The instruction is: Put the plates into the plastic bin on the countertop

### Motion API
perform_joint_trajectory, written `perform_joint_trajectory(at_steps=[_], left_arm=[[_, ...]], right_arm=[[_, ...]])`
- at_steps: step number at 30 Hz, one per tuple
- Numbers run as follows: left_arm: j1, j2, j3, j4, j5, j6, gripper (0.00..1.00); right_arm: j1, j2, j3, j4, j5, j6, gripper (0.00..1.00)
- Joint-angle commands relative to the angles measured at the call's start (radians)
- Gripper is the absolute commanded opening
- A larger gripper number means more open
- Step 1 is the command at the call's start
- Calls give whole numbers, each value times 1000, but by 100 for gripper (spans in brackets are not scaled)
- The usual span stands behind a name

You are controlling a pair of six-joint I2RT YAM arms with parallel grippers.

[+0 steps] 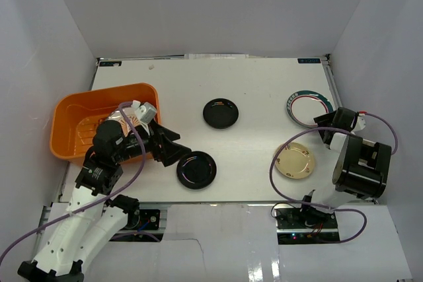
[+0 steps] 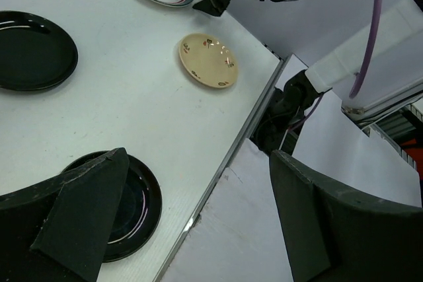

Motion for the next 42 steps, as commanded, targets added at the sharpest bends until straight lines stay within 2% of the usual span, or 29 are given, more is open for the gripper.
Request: perform_joint_trajectory(at_steps=[1, 3, 4, 6, 7, 9, 15, 17, 22, 28, 35, 38, 41, 42], left_arm=[[-12, 1, -22, 8, 6, 16, 98], [-11, 8, -27, 8, -3, 13, 98], [-12, 19, -27, 9, -5, 10, 98], [-12, 33, -15, 8, -5, 3, 98], [-12, 48, -9, 8, -6, 1, 98], [-12, 67, 20, 8, -15, -7, 98], [-12, 192, 94, 41, -98, -66, 98], [-12, 234, 99, 95, -106, -109, 97], [-14, 309, 122, 154, -149, -166, 96], [-31, 399, 126, 238, -225, -194, 94], [-69, 515, 131, 313, -285, -195, 84], [-118, 554, 149, 313, -342, -180, 72], [-133, 559, 154, 309, -391, -171, 47], [-135, 553, 152, 307, -396, -171, 32]], right_arm=[[-11, 112, 14, 133, -77, 43, 62], [-11, 176, 12, 189, -150, 67, 53], [-11, 192, 8, 245, -161, 80, 39], [-11, 218, -3, 302, -192, 112, 26], [-11, 218, -8, 345, -204, 115, 15], [-11, 184, -11, 382, -245, 118, 8], [42, -84, -46, 447, -342, 115, 8], [110, -185, -49, 410, -376, 88, 8], [278, -320, -77, 384, -479, 48, 8], [412, -359, -81, 449, -650, 124, 8], [536, -354, -58, 469, -795, 150, 8], [579, -353, -65, 471, -818, 147, 8], [605, -363, -92, 480, -818, 149, 8], [609, -368, -98, 480, -818, 147, 8]])
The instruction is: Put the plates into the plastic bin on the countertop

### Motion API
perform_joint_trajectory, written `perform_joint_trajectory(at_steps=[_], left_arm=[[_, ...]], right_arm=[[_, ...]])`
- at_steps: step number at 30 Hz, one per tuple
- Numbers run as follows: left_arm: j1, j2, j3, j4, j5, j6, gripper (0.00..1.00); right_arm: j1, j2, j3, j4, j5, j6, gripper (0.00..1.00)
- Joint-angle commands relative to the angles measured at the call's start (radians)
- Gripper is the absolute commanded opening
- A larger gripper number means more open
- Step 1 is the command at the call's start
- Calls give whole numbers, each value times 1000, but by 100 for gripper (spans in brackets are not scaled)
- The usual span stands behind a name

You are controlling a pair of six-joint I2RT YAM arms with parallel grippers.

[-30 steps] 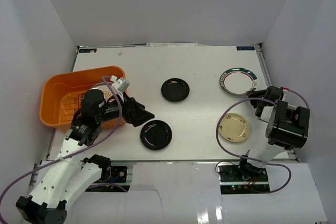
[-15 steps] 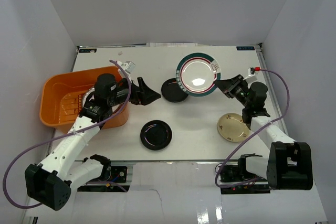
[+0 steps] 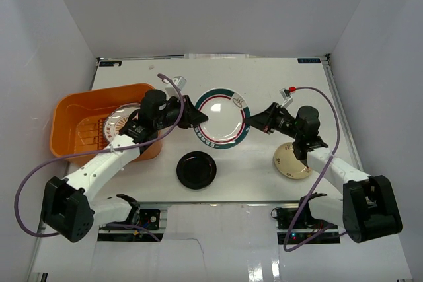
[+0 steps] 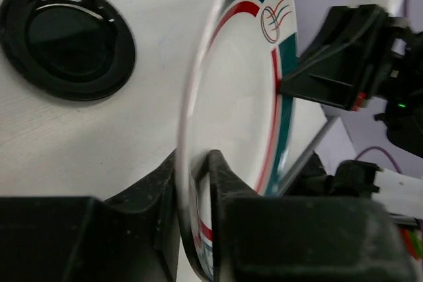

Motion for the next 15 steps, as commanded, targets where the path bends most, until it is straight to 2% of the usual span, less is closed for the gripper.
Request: perform_joint_trajectory(at_steps=[1, 3, 4, 5, 8, 11, 13, 15], left_arm=[[-11, -42, 42, 25, -70, 14, 23], [-12, -64, 39, 18, -107, 6, 5], [-12, -73, 44, 12, -121, 3, 0], [-12, -91, 49, -16, -135, 5, 0], [-12, -121, 93, -97, -236, 21, 0], [12, -153, 130, -174, -384, 29, 0], [58, -203, 136, -218, -485, 9, 0], [182, -268, 128, -247, -492, -38, 0]], right_arm=[[10, -39, -18, 94, -32, 23, 8], [10, -47, -26, 82, -28, 16, 11], [11, -56, -29, 69, -22, 9, 16], [10, -59, -28, 30, -19, -3, 36], [11, -105, -20, -47, 2, -71, 72], [11, -171, -9, -182, 22, -158, 89], [11, -227, -20, -259, 51, -207, 92], [11, -279, -35, -326, 76, -237, 93]])
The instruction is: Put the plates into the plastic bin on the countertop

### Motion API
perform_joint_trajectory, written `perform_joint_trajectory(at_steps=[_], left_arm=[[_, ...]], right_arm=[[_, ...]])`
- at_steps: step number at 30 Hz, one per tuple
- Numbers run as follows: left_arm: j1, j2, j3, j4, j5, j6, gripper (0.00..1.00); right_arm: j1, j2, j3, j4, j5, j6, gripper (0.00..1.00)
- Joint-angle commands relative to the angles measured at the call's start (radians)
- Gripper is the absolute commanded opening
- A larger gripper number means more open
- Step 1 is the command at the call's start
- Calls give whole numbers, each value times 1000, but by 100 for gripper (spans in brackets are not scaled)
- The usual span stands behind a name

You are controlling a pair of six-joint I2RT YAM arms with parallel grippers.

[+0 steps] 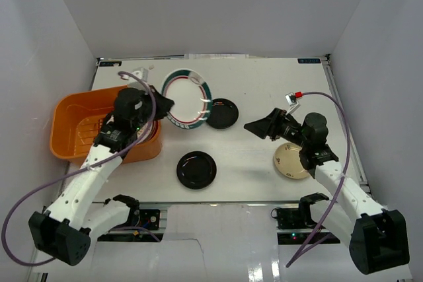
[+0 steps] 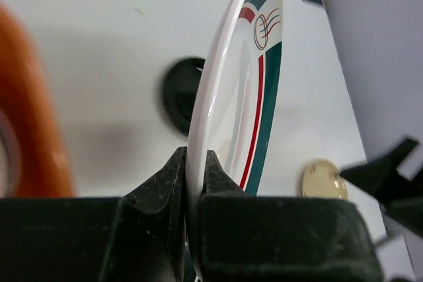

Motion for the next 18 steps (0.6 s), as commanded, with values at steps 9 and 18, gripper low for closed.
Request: perform_joint_trajectory(at_steps=[9, 18], left_arm=[[566, -306, -118, -175, -240, -140, 0], [775, -234, -321, -97, -84, -150, 1]], right_arm=[[1, -178, -23, -322, 226, -232, 93], [1, -220, 31, -517, 427, -341, 90]])
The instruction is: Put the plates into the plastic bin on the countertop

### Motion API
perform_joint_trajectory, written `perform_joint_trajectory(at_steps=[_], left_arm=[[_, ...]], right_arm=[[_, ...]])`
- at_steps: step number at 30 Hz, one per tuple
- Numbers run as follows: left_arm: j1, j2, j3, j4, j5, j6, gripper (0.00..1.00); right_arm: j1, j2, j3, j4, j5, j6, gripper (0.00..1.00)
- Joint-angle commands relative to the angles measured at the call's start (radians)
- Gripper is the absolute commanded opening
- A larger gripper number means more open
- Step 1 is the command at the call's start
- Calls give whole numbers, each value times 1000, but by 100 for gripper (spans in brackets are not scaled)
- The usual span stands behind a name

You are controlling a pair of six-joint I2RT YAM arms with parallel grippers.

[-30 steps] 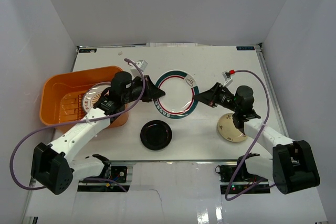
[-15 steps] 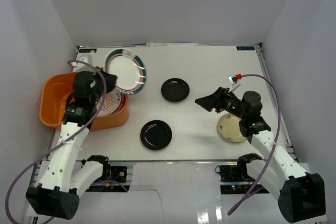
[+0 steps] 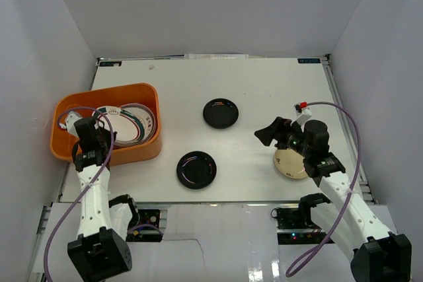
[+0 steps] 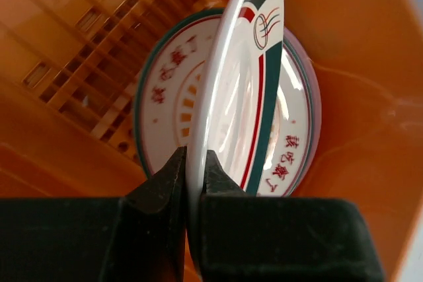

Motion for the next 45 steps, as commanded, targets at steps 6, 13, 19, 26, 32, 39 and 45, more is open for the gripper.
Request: perform_joint_trajectory(at_steps=[6, 13, 19, 26, 32, 39, 45], left_arm=[[53, 42, -29, 112, 140, -31, 55], [47, -41, 40, 96, 261, 0, 98], [-4, -117, 64, 45, 181, 43, 98], [-83, -134, 103, 77, 188, 162, 98], [-96, -122, 103, 47, 156, 155, 98], [-96, -116, 99, -42, 70, 124, 98], [-96, -186, 47, -50, 86, 101, 98]], right_arm=[[1, 0, 21, -201, 320, -126, 89], [1, 39, -66, -207, 526, -105, 87], [1, 128, -93, -193, 547, -56, 78], [1, 265, -114, -69, 413, -27, 73], [2, 345, -113, 34, 339, 1, 70], [5, 392, -120, 89, 293, 9, 70], [21, 440, -142, 172, 218, 21, 69]])
